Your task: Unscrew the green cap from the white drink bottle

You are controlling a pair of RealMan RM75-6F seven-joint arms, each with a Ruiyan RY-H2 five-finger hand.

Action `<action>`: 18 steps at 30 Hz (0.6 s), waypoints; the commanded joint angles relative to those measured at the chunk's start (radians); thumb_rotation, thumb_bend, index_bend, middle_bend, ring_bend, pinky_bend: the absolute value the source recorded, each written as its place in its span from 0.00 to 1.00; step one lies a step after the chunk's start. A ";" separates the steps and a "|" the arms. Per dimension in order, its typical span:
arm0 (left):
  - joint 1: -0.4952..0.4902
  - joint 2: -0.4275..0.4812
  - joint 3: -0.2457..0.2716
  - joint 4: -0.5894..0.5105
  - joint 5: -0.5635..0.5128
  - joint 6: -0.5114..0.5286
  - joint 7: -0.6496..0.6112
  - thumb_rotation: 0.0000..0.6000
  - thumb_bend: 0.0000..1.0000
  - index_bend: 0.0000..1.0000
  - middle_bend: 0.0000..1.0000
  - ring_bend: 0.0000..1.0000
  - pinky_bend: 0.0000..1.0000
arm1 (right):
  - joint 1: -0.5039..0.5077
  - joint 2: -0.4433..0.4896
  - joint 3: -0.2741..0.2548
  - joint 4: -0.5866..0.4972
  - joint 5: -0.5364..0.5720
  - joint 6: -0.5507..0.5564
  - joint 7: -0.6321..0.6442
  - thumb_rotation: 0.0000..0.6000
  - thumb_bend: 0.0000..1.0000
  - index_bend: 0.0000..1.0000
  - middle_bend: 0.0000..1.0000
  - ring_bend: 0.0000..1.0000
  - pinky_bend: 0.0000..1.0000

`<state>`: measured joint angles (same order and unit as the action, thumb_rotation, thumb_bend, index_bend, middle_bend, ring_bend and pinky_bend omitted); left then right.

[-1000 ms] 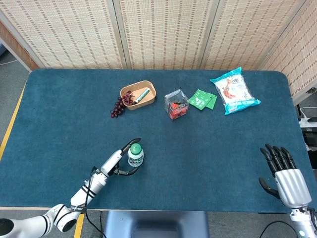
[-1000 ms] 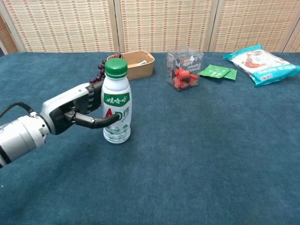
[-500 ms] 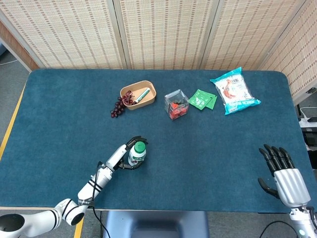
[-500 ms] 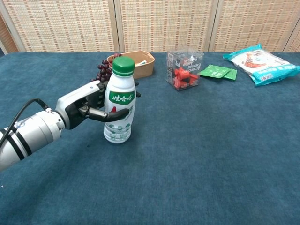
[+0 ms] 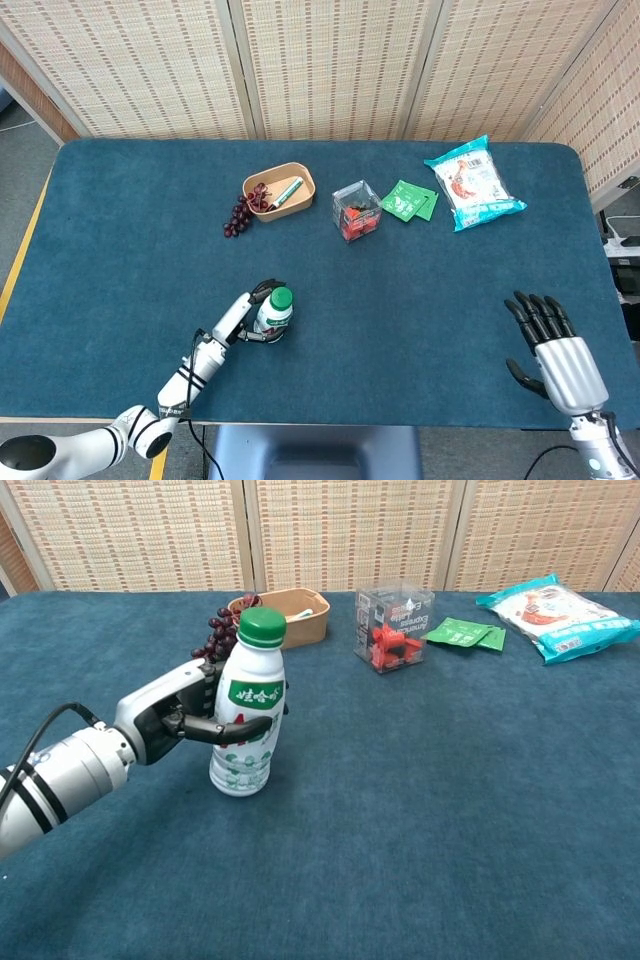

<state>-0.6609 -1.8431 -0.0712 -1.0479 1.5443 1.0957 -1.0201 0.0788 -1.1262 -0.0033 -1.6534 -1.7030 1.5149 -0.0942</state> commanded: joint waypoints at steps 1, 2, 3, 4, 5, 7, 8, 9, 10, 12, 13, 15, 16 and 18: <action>0.005 -0.013 0.010 0.006 0.005 0.006 0.001 1.00 0.69 0.61 0.62 0.16 0.00 | 0.053 0.018 0.022 -0.058 -0.029 -0.046 -0.027 1.00 0.20 0.00 0.00 0.00 0.00; 0.007 -0.019 0.013 0.008 0.007 0.009 0.004 1.00 0.70 0.61 0.63 0.16 0.00 | 0.076 0.031 0.033 -0.089 -0.034 -0.071 -0.047 1.00 0.20 0.00 0.00 0.00 0.00; 0.009 -0.024 0.015 0.008 0.008 0.013 0.006 1.00 0.72 0.62 0.64 0.17 0.00 | 0.096 0.041 0.042 -0.115 -0.037 -0.094 -0.066 1.00 0.20 0.00 0.00 0.00 0.00; 0.011 -0.028 0.017 0.008 0.009 0.018 0.005 1.00 0.72 0.62 0.64 0.17 0.00 | 0.117 0.052 0.050 -0.142 -0.038 -0.121 -0.084 1.00 0.20 0.00 0.00 0.00 0.00; 0.013 -0.033 0.019 0.009 0.009 0.022 0.005 1.00 0.72 0.62 0.64 0.17 0.00 | 0.144 0.066 0.062 -0.183 -0.031 -0.162 -0.112 1.00 0.20 0.00 0.00 0.00 0.00; 0.017 -0.041 0.019 0.010 0.009 0.029 0.005 1.00 0.72 0.62 0.64 0.17 0.00 | 0.188 0.085 0.083 -0.243 -0.018 -0.224 -0.156 1.00 0.20 0.01 0.00 0.00 0.00; 0.020 -0.046 0.018 0.009 0.008 0.035 0.001 1.00 0.72 0.63 0.64 0.17 0.00 | 0.216 0.092 0.098 -0.277 -0.003 -0.264 -0.184 1.00 0.20 0.02 0.00 0.00 0.00; 0.023 -0.051 0.015 0.008 0.005 0.041 -0.006 1.00 0.72 0.63 0.65 0.17 0.00 | 0.238 0.096 0.108 -0.301 0.012 -0.296 -0.203 1.00 0.20 0.03 0.00 0.00 0.00; 0.027 -0.056 0.011 0.006 0.000 0.045 -0.015 1.00 0.72 0.63 0.65 0.17 0.00 | 0.259 0.099 0.119 -0.323 0.031 -0.328 -0.219 1.00 0.20 0.04 0.00 0.00 0.00; 0.034 -0.064 0.004 0.002 -0.011 0.053 -0.046 1.00 0.72 0.63 0.65 0.17 0.00 | 0.306 0.101 0.143 -0.367 0.083 -0.400 -0.259 1.00 0.20 0.05 0.00 0.00 0.00; 0.035 -0.064 0.003 0.000 -0.013 0.052 -0.060 1.00 0.72 0.63 0.65 0.17 0.00 | 0.325 0.099 0.154 -0.382 0.106 -0.427 -0.277 1.00 0.20 0.05 0.00 0.00 0.00; 0.035 -0.064 0.002 0.000 -0.013 0.051 -0.067 1.00 0.72 0.63 0.65 0.16 0.00 | 0.332 0.099 0.158 -0.388 0.122 -0.437 -0.288 1.00 0.20 0.06 0.00 0.00 0.00; 0.035 -0.064 0.002 0.000 -0.014 0.051 -0.072 1.00 0.72 0.63 0.65 0.16 0.00 | 0.336 0.099 0.160 -0.393 0.127 -0.442 -0.293 1.00 0.20 0.07 0.00 0.00 0.00; 0.039 -0.064 -0.001 -0.001 -0.016 0.054 -0.097 1.00 0.72 0.64 0.65 0.16 0.00 | 0.369 0.089 0.175 -0.410 0.160 -0.481 -0.324 1.00 0.20 0.09 0.00 0.00 0.00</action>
<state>-0.6250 -1.9063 -0.0696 -1.0478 1.5306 1.1474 -1.1006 0.4129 -1.0329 0.1536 -2.0401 -1.5791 1.0746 -0.3834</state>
